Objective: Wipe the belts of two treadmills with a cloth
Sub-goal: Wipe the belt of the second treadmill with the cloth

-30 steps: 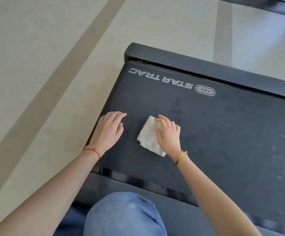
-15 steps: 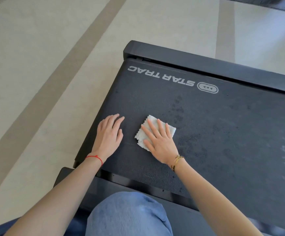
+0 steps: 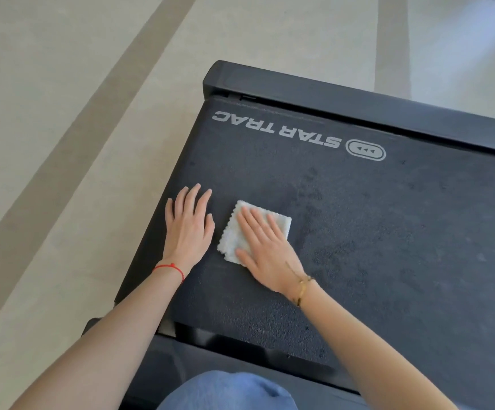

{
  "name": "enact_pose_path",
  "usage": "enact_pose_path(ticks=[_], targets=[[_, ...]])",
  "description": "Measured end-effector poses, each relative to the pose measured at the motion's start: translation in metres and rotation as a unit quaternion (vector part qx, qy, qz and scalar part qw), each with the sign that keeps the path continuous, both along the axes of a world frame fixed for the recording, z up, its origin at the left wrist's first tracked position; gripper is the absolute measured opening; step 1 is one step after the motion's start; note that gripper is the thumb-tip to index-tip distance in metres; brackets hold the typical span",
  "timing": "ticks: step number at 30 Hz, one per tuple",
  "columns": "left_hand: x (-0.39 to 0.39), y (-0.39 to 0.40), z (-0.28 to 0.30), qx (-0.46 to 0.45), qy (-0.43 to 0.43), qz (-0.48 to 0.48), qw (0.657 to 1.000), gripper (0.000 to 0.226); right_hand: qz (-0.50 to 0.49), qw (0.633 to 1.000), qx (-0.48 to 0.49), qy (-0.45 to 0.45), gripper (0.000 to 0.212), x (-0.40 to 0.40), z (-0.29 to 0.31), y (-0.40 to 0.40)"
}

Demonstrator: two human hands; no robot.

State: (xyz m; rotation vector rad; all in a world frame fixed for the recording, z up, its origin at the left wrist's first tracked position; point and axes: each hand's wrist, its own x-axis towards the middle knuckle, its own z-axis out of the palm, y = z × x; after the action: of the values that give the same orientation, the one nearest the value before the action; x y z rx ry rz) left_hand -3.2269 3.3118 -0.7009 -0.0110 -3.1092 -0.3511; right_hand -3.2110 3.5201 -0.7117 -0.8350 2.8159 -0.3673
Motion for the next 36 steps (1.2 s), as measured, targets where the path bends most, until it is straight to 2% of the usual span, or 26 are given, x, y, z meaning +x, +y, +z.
enact_pose_path(ticks=[2, 6, 8, 10, 12, 15, 18, 22, 26, 28, 31, 34, 36], targets=[[-0.003, 0.005, -0.006, 0.001, -0.001, 0.001, 1.000, 0.050, -0.007, 1.000, 0.013, 0.009, 0.066, -0.016, -0.001, 0.023], [-0.005, 0.008, -0.019, -0.002, 0.008, 0.005, 1.000, 0.048, -0.152, 0.987, 0.044, 0.008, 0.065, -0.094, 0.001, 0.052], [-0.006, 0.007, -0.022, -0.001, 0.015, 0.008, 1.000, 0.048, -0.227, 0.972, 0.052, -0.003, 0.064, -0.131, 0.002, 0.042], [-0.006, 0.007, -0.023, -0.001, 0.020, 0.012, 1.000, 0.050, -0.257, 0.965, 0.050, -0.008, 0.064, -0.146, 0.002, 0.017], [-0.006, 0.007, -0.023, -0.001, 0.028, 0.012, 1.000, 0.051, -0.199, 0.979, 0.040, -0.004, 0.064, -0.136, 0.000, -0.010], [-0.005, 0.007, -0.023, 0.002, 0.040, 0.008, 0.999, 0.051, -0.048, 0.999, 0.020, 0.018, 0.063, -0.097, -0.004, -0.025], [-0.005, 0.006, -0.024, 0.001, 0.035, 0.009, 0.999, 0.052, -0.012, 0.999, 0.010, 0.031, 0.063, -0.109, -0.005, 0.001], [-0.007, 0.006, -0.025, -0.007, 0.021, 0.013, 1.000, 0.054, -0.155, 0.987, 0.043, 0.026, 0.064, -0.195, 0.000, 0.040], [-0.009, 0.008, -0.025, -0.013, 0.017, 0.014, 1.000, 0.054, -0.257, 0.965, 0.043, -0.028, 0.065, -0.263, 0.009, 0.019], [-0.008, 0.008, -0.025, -0.018, 0.019, 0.015, 1.000, 0.053, -0.213, 0.975, 0.051, -0.018, 0.063, -0.265, 0.009, -0.011], [-0.008, 0.008, -0.026, -0.023, 0.026, 0.015, 0.999, 0.053, -0.059, 0.998, 0.036, -0.006, 0.061, -0.235, 0.008, -0.053], [-0.008, 0.008, -0.027, -0.031, 0.026, 0.013, 0.999, 0.053, 0.068, 0.998, 0.016, 0.002, 0.062, -0.208, 0.004, -0.064], [-0.008, 0.008, -0.028, -0.029, 0.027, 0.014, 0.999, 0.053, 0.095, 0.995, 0.039, 0.013, 0.063, -0.222, 0.004, -0.056]])
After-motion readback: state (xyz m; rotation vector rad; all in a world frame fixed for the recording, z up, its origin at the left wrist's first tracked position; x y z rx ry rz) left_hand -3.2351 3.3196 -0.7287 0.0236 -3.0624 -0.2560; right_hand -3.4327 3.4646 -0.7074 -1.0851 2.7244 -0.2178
